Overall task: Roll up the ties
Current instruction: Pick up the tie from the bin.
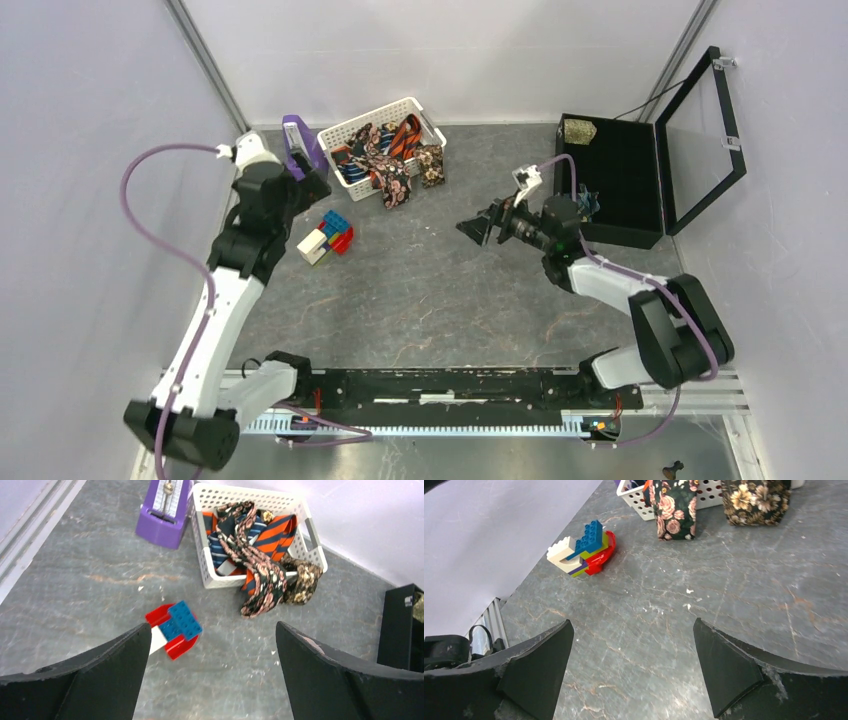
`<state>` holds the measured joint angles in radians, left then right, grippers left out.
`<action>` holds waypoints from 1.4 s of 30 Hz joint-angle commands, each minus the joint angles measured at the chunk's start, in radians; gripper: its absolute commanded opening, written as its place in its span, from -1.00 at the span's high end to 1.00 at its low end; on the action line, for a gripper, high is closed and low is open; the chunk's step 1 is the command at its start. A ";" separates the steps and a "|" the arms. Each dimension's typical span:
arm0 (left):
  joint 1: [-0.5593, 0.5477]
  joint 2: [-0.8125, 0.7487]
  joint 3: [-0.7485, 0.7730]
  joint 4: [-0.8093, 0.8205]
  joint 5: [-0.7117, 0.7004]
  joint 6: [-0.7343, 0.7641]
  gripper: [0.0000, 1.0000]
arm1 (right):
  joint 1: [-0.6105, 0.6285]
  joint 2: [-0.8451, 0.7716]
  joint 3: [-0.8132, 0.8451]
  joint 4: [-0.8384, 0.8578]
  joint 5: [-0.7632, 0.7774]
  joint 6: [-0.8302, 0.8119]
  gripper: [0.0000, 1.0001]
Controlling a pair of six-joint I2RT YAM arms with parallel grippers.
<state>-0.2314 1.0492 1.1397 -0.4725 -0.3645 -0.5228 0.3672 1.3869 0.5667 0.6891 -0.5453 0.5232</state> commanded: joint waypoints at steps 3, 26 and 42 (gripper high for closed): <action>0.001 -0.277 -0.138 -0.202 0.044 0.088 -1.00 | 0.099 0.113 0.174 0.030 0.049 -0.033 -0.96; 0.001 -0.864 -0.448 -0.278 0.111 0.036 -1.00 | 0.306 0.739 0.931 -0.400 0.507 -0.388 -0.96; 0.001 -0.866 -0.453 -0.270 0.121 0.047 -1.00 | 0.321 1.025 1.325 -0.647 0.618 -0.515 -0.90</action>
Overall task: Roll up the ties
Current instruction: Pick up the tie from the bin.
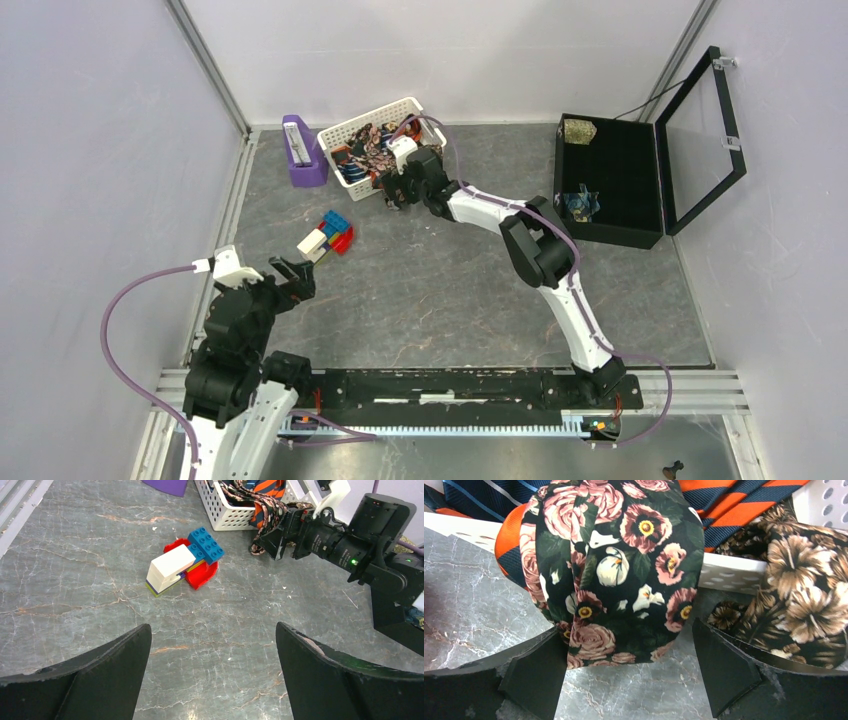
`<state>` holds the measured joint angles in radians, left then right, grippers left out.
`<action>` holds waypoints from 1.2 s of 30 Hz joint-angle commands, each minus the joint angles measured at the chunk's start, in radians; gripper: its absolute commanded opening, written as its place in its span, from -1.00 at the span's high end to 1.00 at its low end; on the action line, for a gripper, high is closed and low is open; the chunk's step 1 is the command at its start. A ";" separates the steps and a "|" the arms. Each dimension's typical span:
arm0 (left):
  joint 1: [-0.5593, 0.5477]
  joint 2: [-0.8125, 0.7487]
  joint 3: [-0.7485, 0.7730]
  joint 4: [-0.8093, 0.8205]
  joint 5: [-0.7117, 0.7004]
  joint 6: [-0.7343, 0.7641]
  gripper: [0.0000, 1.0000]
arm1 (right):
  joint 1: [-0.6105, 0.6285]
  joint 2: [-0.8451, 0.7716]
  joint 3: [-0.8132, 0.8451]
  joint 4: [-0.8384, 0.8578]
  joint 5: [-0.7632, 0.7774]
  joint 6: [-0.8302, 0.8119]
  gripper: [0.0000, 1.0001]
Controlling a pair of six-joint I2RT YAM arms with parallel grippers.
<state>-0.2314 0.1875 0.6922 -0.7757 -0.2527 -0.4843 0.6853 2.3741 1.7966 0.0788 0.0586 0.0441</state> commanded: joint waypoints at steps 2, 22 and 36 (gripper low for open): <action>0.001 -0.004 -0.006 0.035 0.007 0.009 -1.00 | 0.003 0.050 0.103 -0.024 -0.022 -0.035 -0.73; 0.001 0.000 -0.011 0.036 0.004 0.012 -1.00 | 0.003 -0.182 -0.084 0.093 -0.026 -0.117 0.97; 0.001 -0.003 -0.011 0.036 0.001 0.014 -1.00 | 0.004 -0.344 -0.029 0.160 -0.040 -0.155 1.00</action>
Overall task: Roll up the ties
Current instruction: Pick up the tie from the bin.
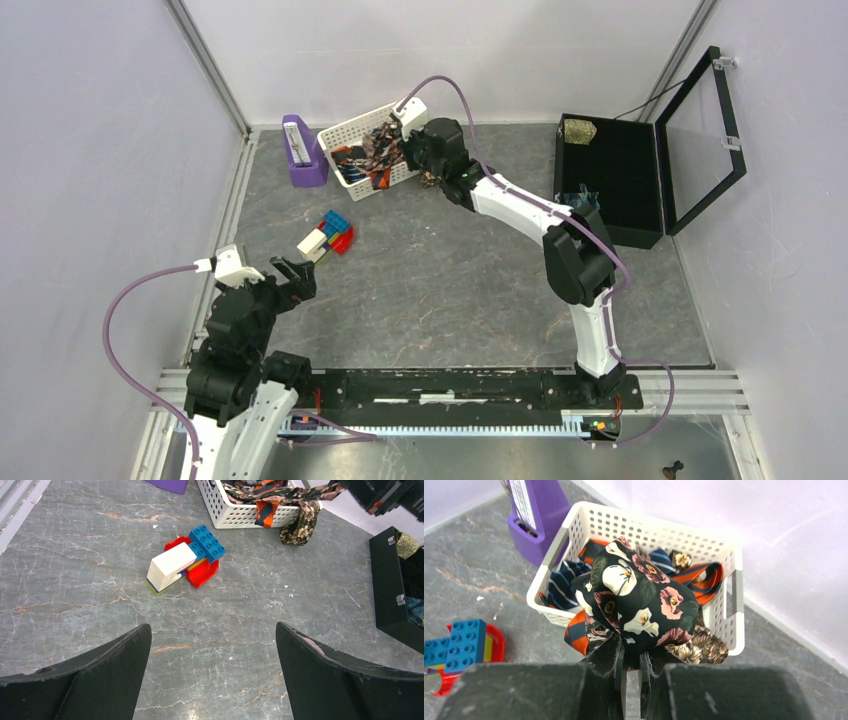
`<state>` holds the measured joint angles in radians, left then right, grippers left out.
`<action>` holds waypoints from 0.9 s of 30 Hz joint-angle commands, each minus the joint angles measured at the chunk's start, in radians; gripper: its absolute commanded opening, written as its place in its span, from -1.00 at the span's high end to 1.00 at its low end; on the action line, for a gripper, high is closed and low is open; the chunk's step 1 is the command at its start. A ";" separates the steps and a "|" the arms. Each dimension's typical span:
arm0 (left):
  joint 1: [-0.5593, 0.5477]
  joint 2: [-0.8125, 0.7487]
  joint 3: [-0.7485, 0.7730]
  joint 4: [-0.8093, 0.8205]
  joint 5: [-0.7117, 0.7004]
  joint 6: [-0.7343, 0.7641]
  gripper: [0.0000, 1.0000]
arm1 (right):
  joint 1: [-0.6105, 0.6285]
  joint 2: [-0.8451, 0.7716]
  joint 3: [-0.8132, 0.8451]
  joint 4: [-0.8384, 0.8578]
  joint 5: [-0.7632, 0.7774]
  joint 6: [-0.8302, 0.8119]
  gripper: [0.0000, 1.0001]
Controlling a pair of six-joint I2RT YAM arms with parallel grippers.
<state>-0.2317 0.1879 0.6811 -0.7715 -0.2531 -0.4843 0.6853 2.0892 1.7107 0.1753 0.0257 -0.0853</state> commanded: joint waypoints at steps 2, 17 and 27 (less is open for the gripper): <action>0.002 -0.005 -0.001 0.032 0.001 0.015 -1.00 | 0.003 -0.071 0.076 0.081 -0.021 -0.021 1.00; 0.002 -0.004 -0.009 0.048 0.011 0.041 -1.00 | 0.011 -0.215 0.302 0.054 -0.164 -0.043 1.00; 0.002 -0.011 -0.012 0.057 0.019 0.056 -1.00 | 0.023 -0.457 0.117 -0.013 -0.236 0.012 1.00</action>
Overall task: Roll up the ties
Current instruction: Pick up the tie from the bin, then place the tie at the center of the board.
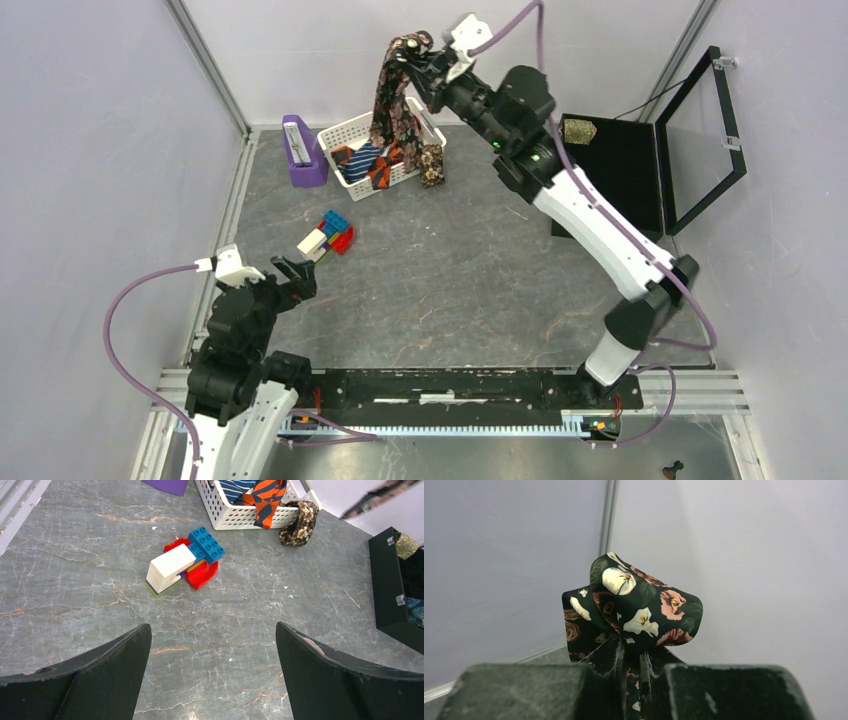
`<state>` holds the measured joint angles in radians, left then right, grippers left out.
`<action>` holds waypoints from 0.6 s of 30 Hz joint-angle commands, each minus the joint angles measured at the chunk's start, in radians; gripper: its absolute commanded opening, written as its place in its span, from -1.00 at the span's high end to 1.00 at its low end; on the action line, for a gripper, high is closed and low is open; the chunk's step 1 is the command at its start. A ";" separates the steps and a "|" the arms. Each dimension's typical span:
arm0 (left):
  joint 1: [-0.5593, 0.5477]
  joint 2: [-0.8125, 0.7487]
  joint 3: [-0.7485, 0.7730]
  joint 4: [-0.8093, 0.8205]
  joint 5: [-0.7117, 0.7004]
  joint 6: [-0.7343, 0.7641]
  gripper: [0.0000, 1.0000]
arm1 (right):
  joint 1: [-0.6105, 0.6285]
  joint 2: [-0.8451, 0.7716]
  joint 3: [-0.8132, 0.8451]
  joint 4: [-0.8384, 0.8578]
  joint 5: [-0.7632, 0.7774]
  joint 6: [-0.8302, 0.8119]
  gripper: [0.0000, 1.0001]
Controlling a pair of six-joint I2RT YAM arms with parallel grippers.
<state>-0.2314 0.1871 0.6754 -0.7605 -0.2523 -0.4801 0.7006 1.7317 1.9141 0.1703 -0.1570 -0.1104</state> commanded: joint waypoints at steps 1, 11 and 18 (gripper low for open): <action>0.001 -0.010 -0.006 0.046 0.022 0.054 -1.00 | 0.011 -0.125 -0.114 -0.003 -0.065 0.052 1.00; 0.003 -0.021 -0.006 0.046 0.009 0.057 -1.00 | 0.133 -0.178 -0.340 0.090 -0.065 0.110 1.00; 0.003 -0.032 -0.008 0.044 -0.002 0.060 -1.00 | 0.265 -0.133 -0.323 0.122 0.066 0.154 1.00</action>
<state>-0.2314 0.1673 0.6701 -0.7532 -0.2527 -0.4644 0.8978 1.6070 1.5646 0.2222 -0.1970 0.0299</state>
